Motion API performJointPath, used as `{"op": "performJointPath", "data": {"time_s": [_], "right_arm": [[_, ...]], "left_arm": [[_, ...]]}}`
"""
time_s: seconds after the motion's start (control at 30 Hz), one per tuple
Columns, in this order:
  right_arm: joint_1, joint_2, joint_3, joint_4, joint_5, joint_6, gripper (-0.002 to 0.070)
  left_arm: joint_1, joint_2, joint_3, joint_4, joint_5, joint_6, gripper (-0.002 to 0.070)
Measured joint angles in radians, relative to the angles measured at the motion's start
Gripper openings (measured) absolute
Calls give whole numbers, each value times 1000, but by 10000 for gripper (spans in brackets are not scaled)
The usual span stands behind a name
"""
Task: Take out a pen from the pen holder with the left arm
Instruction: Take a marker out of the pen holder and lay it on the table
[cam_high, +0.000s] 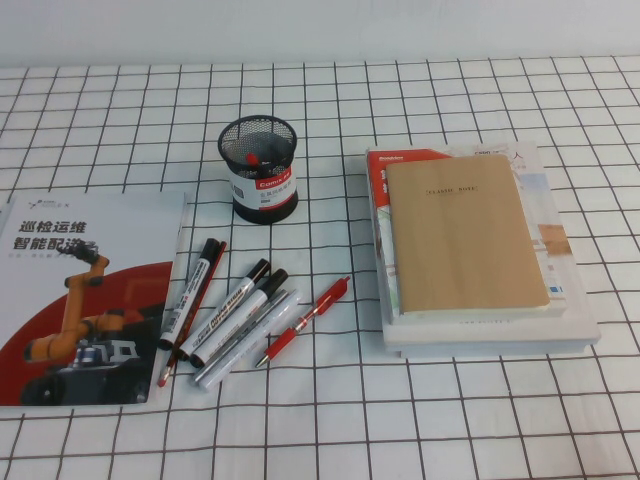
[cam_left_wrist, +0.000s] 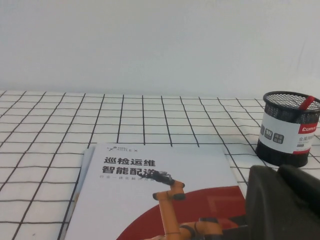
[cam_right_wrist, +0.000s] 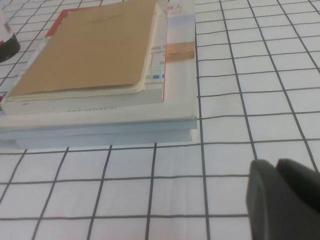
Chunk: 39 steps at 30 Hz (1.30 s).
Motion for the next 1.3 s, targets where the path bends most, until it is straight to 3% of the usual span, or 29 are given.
{"op": "performJointPath", "data": {"time_s": [0.47, 1.3], "right_arm": [[0, 0, 0, 0, 0, 0, -14], [0, 0, 0, 0, 0, 0, -14]], "left_arm": [[0, -6, 2, 6, 276, 29, 0], [0, -6, 2, 24, 296, 29, 0]]}}
